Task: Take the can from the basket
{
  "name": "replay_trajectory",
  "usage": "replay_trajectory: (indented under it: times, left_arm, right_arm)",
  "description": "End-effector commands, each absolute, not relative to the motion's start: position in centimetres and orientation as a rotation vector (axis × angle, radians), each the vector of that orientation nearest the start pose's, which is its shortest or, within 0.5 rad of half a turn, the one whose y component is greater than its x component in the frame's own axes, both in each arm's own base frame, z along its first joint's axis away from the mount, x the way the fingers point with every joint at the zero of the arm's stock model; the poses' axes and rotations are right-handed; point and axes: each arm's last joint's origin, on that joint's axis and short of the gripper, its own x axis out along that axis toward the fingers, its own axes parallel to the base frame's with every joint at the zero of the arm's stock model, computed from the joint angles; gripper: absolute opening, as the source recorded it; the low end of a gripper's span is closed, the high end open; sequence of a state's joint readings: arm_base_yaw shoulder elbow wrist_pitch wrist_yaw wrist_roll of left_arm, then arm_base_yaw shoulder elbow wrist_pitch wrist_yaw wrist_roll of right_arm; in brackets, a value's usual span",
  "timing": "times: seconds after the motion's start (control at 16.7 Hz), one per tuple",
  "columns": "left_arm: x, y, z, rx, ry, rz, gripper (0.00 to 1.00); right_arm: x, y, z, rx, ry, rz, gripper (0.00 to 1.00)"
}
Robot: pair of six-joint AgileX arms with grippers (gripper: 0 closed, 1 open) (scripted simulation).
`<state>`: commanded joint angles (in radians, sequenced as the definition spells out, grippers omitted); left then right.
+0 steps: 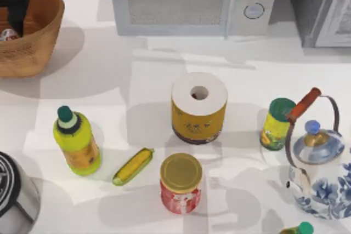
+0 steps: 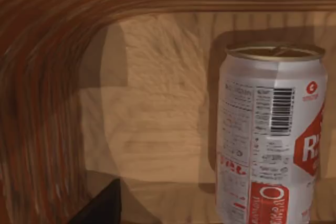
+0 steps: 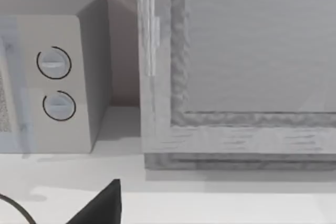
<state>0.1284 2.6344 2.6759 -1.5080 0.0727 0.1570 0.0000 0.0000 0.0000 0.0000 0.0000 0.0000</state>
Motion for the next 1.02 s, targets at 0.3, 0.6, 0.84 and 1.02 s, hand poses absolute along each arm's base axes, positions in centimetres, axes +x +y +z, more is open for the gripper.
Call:
replay_trajectory:
  times: [0.3, 0.6, 0.84, 1.02]
  left_arm:
    - [50.6, 7.8, 17.8, -0.024, 1.466, -0.054, 1.00]
    - [51.0, 7.5, 14.4, -0.026, 1.465, -0.049, 1.00]
    - [51.3, 6.3, 13.4, -0.026, 1.467, -0.053, 1.00]
    - [51.3, 6.3, 13.4, -0.026, 1.467, -0.053, 1.00]
  right_arm:
    - [10.6, -0.1, 16.0, 0.000, 0.000, 0.000, 1.00]
    - [10.6, -0.1, 16.0, 0.000, 0.000, 0.000, 1.00]
    - [10.6, -0.1, 16.0, 0.000, 0.000, 0.000, 1.00]
    - [10.6, -0.1, 16.0, 0.000, 0.000, 0.000, 1.00]
